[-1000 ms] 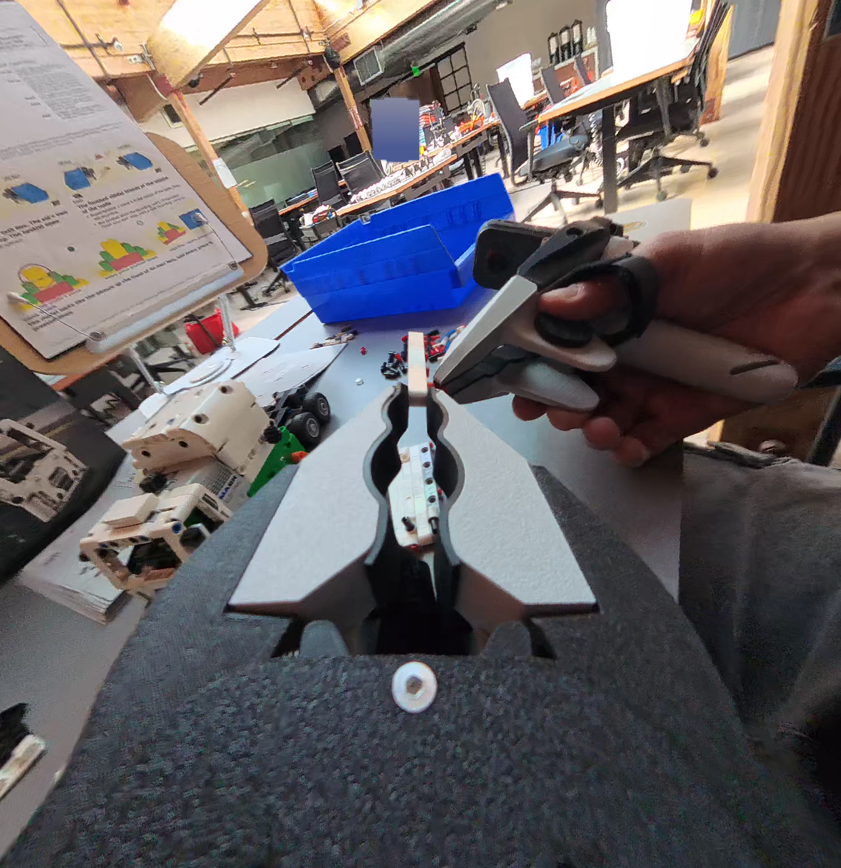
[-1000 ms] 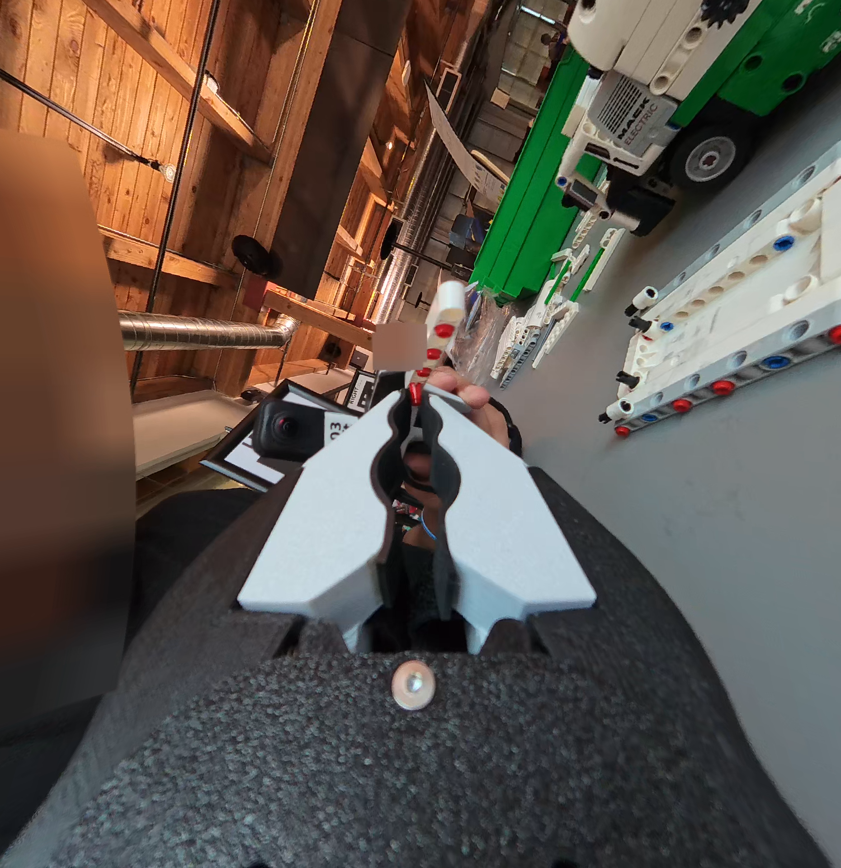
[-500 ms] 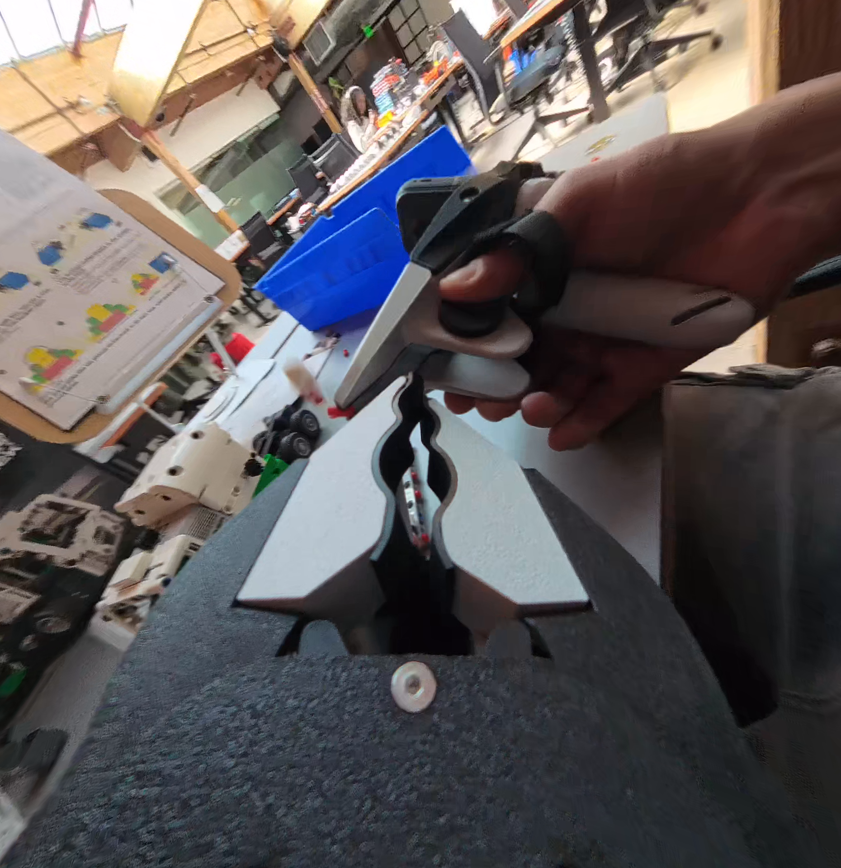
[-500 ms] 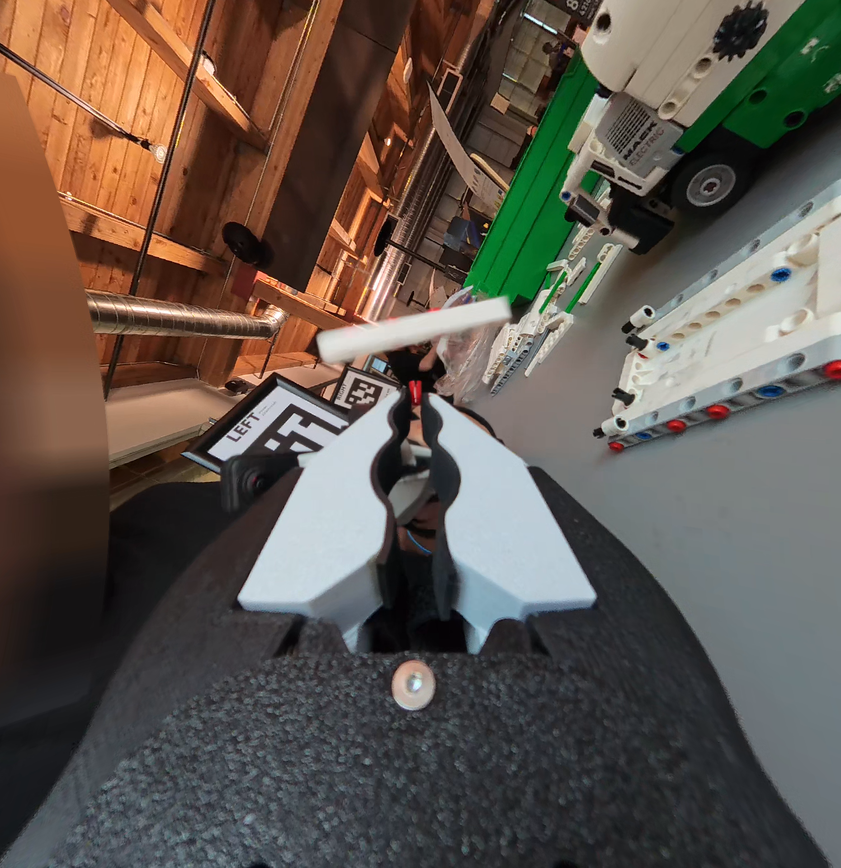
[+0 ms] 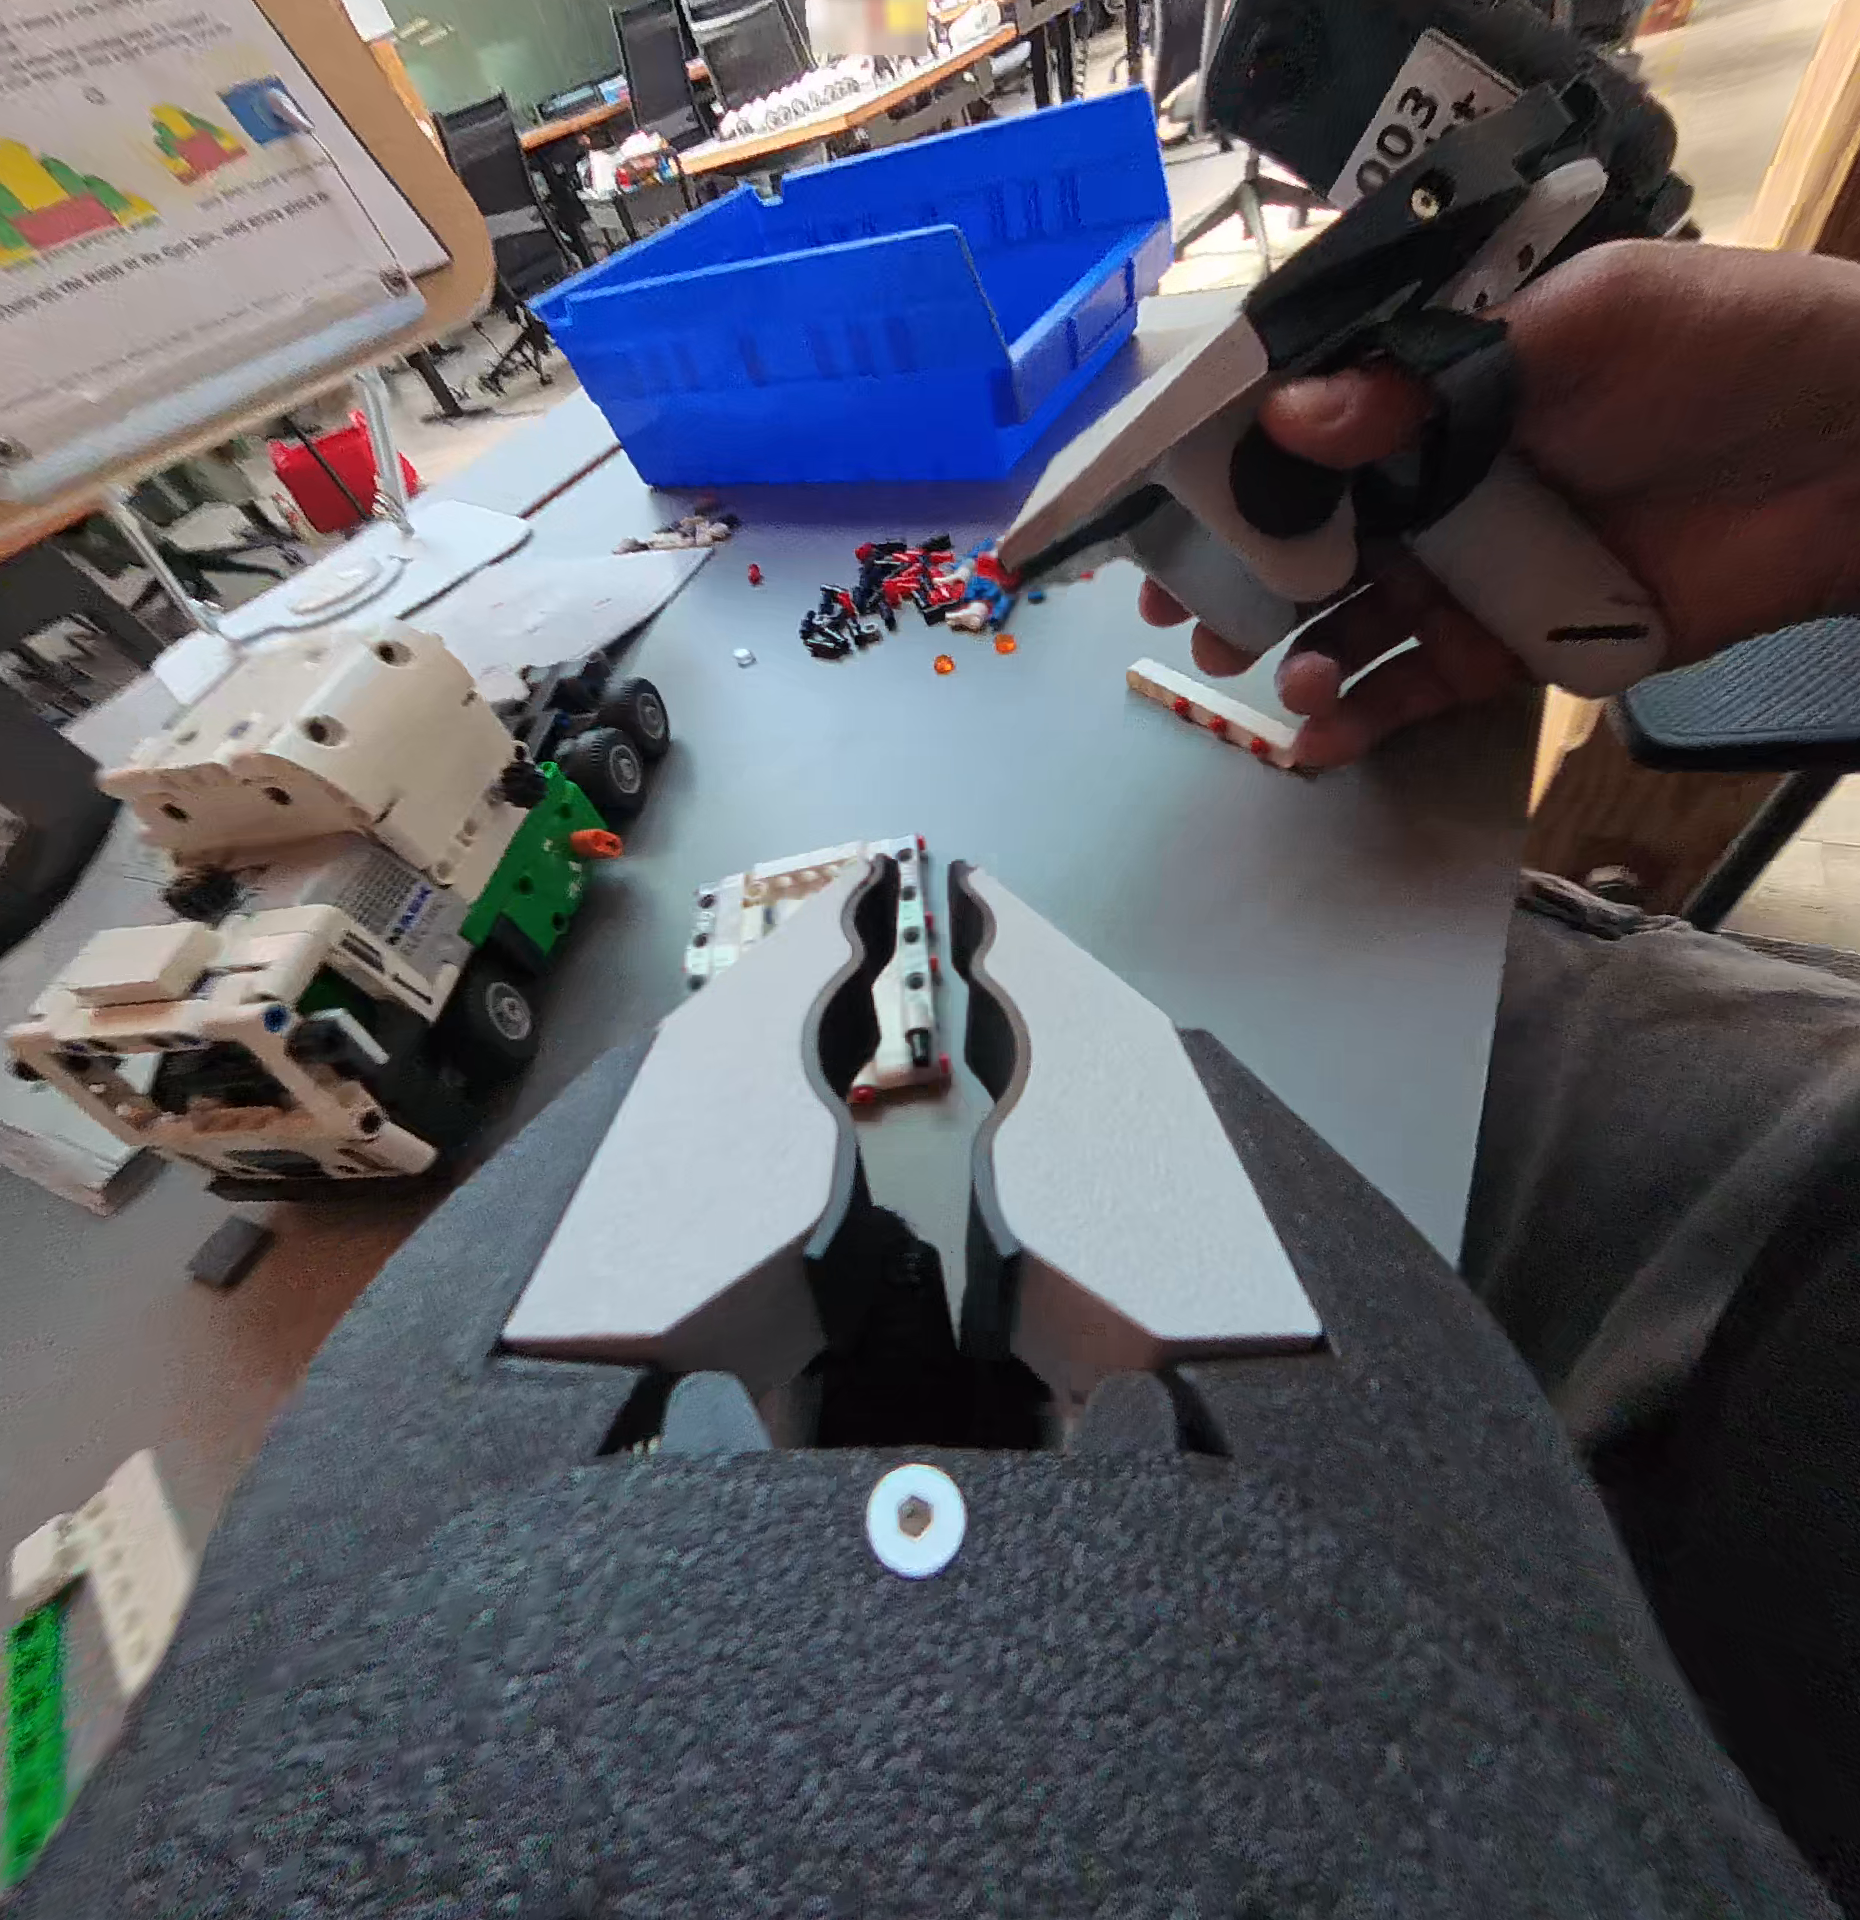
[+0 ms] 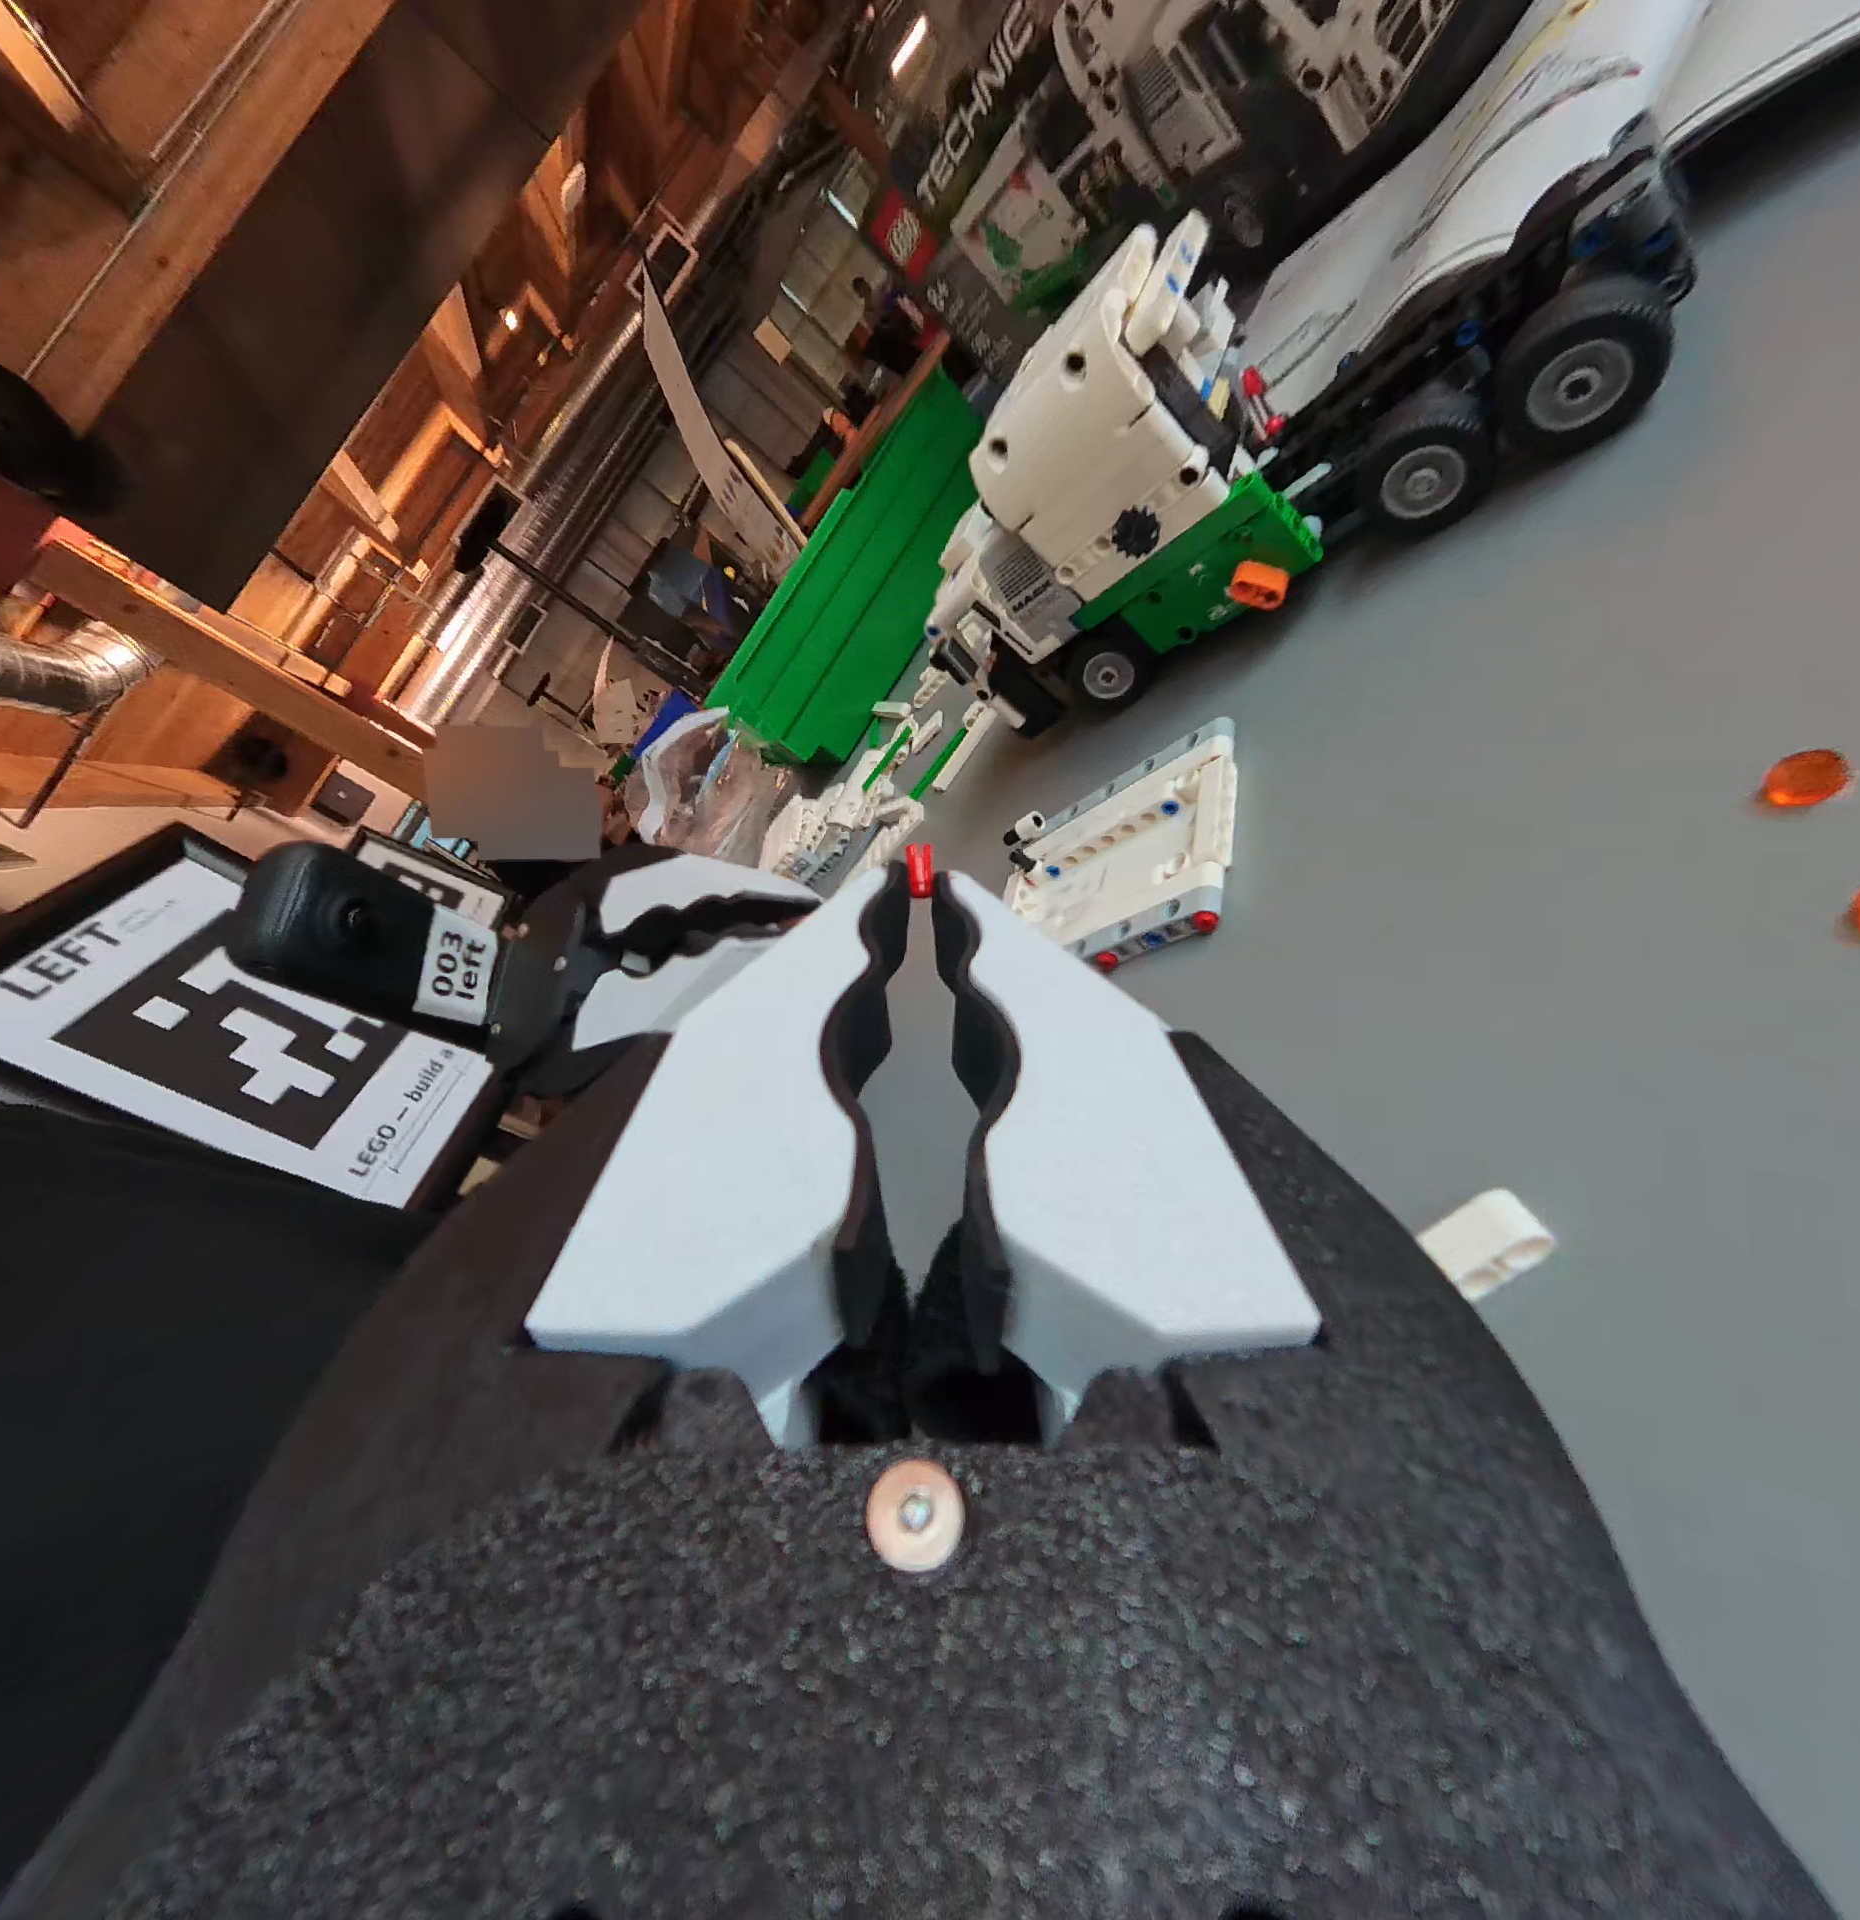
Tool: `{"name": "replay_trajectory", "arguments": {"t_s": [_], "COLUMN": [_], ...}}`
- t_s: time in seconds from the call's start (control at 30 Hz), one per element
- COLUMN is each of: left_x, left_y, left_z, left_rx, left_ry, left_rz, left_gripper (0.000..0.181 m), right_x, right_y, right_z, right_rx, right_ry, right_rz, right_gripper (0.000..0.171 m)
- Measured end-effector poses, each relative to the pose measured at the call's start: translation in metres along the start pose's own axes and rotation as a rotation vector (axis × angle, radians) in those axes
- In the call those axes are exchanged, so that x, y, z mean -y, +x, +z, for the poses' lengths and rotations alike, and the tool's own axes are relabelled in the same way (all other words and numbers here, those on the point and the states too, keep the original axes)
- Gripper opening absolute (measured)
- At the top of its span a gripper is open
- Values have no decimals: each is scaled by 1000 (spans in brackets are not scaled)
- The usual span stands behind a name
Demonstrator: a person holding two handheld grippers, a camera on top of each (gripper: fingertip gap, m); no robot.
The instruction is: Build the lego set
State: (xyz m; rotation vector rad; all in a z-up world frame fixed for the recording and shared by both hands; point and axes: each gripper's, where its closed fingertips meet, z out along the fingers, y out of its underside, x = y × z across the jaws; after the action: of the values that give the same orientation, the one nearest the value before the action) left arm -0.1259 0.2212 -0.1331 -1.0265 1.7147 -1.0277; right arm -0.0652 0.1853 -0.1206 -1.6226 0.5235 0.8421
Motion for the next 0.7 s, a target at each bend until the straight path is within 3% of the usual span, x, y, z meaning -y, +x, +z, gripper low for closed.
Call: {"name": "replay_trajectory", "arguments": {"t_s": [0.17,0.23,0.33,0.5,0.6,0.7], "left_x": [5,3,-2,-3,-7,-9], "left_y": [33,50,74,98,97,103], "left_z": [22,33,51,86,103,112], "left_rx": [-148,-205,-266,-280,-228,-246], "left_ry": [-72,-128,-232,-337,-390,-424], "left_rz": [-186,-232,-259,-259,-215,-202], "left_gripper": [12,20,29,39,35,19], "right_x": [42,54,40,33,17,0], "right_y": [-16,-3,21,37,52,69], "right_z": [-41,-67,-89,-94,-94,-98], "right_rx": [166,50,-103,-169,-256,-368], "right_ry": [144,168,99,76,-57,-216], "right_rz": [48,-78,-178,-256,-297,-348], "right_gripper": [3,2,3,3,3,3]}}
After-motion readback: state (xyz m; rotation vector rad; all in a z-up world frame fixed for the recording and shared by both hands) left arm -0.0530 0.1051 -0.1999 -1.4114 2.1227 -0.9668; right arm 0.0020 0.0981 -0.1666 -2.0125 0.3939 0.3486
